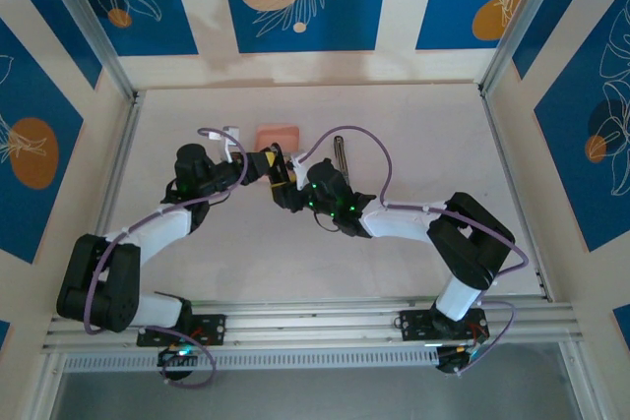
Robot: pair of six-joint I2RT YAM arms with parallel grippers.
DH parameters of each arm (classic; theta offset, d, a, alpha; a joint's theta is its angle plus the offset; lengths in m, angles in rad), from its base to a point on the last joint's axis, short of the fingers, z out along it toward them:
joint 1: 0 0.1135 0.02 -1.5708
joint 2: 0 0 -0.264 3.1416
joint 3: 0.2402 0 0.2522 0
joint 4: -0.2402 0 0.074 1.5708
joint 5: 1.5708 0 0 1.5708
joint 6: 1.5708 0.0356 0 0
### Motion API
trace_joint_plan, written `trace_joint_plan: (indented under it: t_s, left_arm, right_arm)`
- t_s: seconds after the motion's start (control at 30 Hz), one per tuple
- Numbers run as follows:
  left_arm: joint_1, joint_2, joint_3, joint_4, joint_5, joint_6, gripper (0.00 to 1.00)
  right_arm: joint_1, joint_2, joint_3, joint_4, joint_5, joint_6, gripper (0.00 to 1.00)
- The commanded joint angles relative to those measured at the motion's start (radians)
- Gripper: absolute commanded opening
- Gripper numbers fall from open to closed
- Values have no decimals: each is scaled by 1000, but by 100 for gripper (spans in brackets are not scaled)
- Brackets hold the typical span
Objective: Load the staples into the stapler
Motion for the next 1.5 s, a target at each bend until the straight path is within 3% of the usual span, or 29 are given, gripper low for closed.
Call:
trace_joint_plan:
  t_s: [0.0, 0.17, 0.47, 0.7, 0.9, 1.2, 1.27, 1.47]
  left_arm:
    - [-10, 4, 18, 51, 22, -6, 48]
    - [-11, 6, 16, 59, 30, -10, 42]
    - [-18, 7, 3, 78, 37, -10, 44]
    - [-24, 9, 4, 81, 47, -2, 36]
    - [-27, 8, 3, 88, 56, 2, 35]
    - [-30, 9, 7, 121, 70, 28, 12]
    - [-29, 4, 10, 119, 72, 53, 8]
    - [-29, -11, 60, 42, 101, 233, 0]
  right_arm:
    - [6, -11, 52, 106, -13, -1, 26]
    - [7, -13, 54, 108, -12, 0, 26]
    - [4, -16, 60, 117, -18, 8, 26]
    - [-1, -18, 58, 133, -35, 18, 26]
    - [-4, -21, 60, 141, -44, 18, 25]
    - [-9, -29, 57, 143, -59, 24, 27]
    - [-14, -35, 54, 137, -64, 29, 31]
    - [-55, -107, 27, 41, -134, 76, 57]
